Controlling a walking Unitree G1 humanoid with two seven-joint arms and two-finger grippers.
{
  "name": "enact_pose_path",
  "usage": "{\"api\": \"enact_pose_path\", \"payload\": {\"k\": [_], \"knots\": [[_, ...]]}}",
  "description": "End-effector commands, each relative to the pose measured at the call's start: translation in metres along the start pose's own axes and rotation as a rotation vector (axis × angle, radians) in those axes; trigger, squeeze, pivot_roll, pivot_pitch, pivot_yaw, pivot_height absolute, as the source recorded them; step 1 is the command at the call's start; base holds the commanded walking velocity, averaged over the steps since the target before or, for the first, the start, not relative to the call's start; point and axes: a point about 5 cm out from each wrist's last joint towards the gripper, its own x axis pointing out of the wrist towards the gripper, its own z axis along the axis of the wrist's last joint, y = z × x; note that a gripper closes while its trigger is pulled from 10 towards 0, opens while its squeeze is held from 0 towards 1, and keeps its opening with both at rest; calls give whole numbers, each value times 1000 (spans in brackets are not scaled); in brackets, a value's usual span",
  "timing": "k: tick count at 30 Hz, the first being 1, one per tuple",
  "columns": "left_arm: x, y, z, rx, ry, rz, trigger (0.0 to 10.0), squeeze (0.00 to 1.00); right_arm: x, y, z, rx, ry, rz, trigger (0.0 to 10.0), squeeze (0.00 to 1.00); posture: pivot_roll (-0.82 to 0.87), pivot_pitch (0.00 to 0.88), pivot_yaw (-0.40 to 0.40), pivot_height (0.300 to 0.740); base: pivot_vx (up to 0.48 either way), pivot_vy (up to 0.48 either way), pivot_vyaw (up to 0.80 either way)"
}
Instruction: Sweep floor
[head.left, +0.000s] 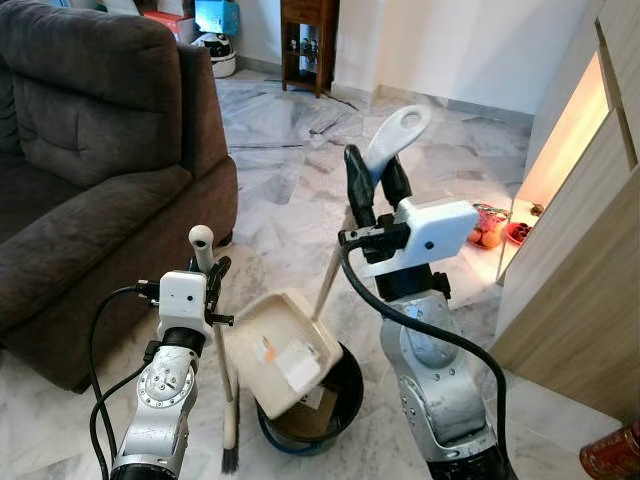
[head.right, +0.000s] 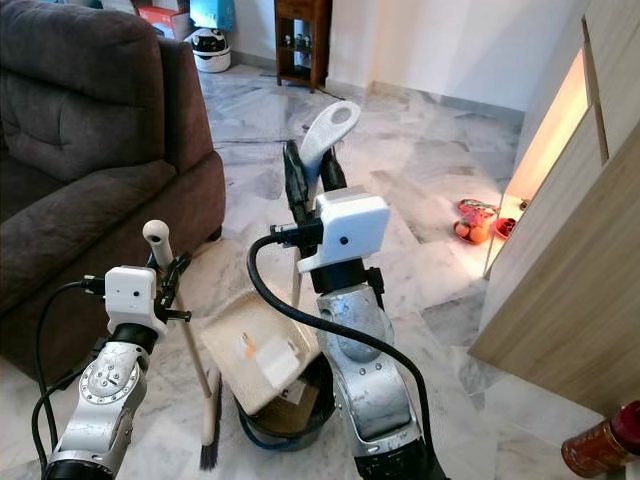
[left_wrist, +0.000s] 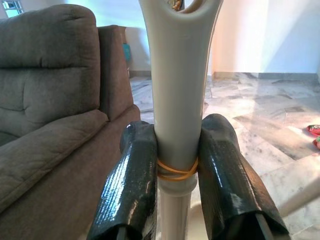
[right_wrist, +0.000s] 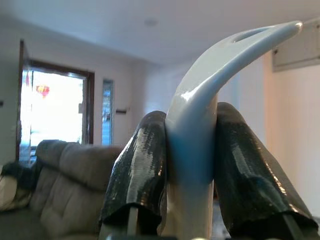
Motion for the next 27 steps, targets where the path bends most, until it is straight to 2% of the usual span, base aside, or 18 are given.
{"api": "enact_pose_path", "payload": {"k": [1,9,12,16,27], "knots": [[3,2,11,19,-57,3,10000,0,4,4,19,22,-107,-16,10000,0,52,0,-28,740,0,0,0],[3,2,12,21,-59,2,10000,0,4,10,23,-49,-152,27,10000,0,54,0,-27,740,0,0,0],[3,2,12,34,-61,-10,10000,0,-2,20,19,-109,-167,97,10000,0,54,0,-24,740,0,0,0],[3,-1,12,39,-64,-24,10000,0,-5,26,16,-114,-169,122,10000,0,56,0,-23,740,0,0,0],[4,-1,13,41,-68,-24,10000,0,-11,49,23,-230,-272,279,10000,0,59,0,-22,740,0,0,0]]}}
